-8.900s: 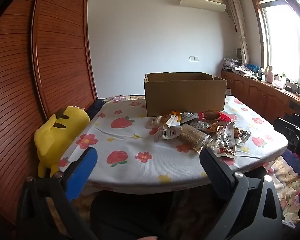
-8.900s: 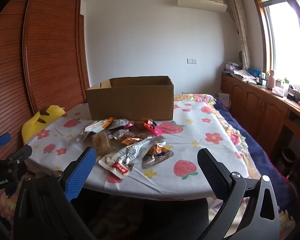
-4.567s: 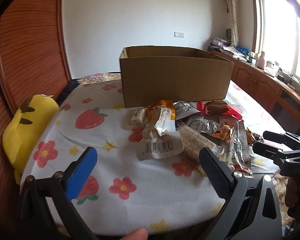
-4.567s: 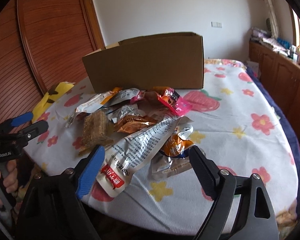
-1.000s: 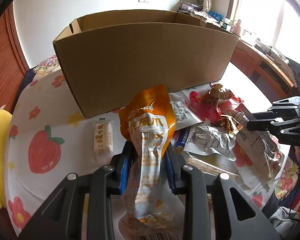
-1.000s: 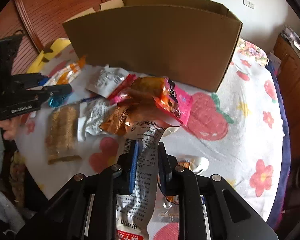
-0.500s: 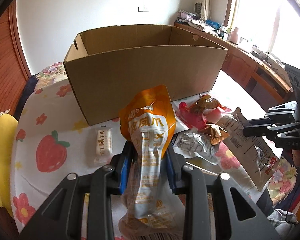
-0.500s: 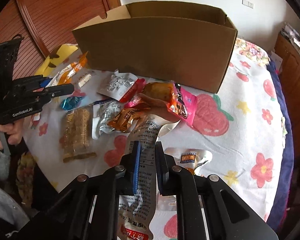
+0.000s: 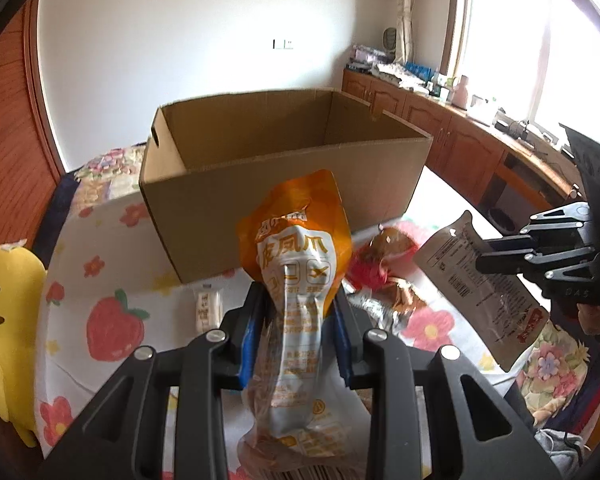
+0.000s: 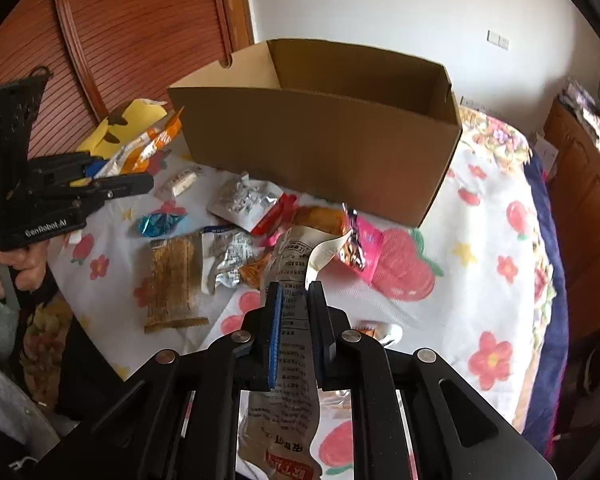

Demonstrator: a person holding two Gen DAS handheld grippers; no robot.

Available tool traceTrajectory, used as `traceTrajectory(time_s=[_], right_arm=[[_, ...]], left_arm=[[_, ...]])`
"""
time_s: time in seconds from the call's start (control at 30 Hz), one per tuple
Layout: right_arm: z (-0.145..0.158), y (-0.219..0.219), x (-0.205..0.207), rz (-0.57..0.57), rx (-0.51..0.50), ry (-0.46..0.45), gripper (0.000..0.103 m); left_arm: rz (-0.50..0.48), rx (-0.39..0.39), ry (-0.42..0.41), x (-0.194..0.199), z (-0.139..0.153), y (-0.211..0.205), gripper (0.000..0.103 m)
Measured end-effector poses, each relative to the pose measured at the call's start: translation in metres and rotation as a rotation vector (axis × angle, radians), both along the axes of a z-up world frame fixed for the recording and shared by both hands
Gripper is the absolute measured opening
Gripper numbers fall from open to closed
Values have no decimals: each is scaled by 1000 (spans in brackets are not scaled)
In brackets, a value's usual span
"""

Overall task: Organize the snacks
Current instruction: 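Lift both held packets and carry them over the open cardboard box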

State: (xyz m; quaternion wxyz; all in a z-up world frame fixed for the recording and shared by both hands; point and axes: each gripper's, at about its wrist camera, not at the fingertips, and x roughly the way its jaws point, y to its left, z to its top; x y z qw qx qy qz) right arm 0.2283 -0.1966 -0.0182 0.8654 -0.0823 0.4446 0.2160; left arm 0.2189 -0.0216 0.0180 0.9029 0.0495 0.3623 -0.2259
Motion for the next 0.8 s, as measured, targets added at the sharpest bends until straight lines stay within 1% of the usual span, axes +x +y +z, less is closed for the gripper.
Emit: traceTrajectory(time_s=[0.1,0.2,0.37,0.53,0.7,0.8], right_arm=[[9,0,1,8,-4,-19,10],[24,-1,2,13,1,-47,10],[57,-2,14,22,-6,-114,10],[94,2,38,25,-23,-198,10],[122,9,73,27,-32,-265,10],[133,14,95,31,-30,-292,10]], left_arm=[[-3,-12,-24,1,12,-2,30],[-4,-21,-59,7,29,-4,30],[3,-24,-117,27,56,-7,30],[15,-8,-156,57,73,-8,31],[25,-4,-176,93,87,-9,31],[33,1,-190,116,93,-9,31]])
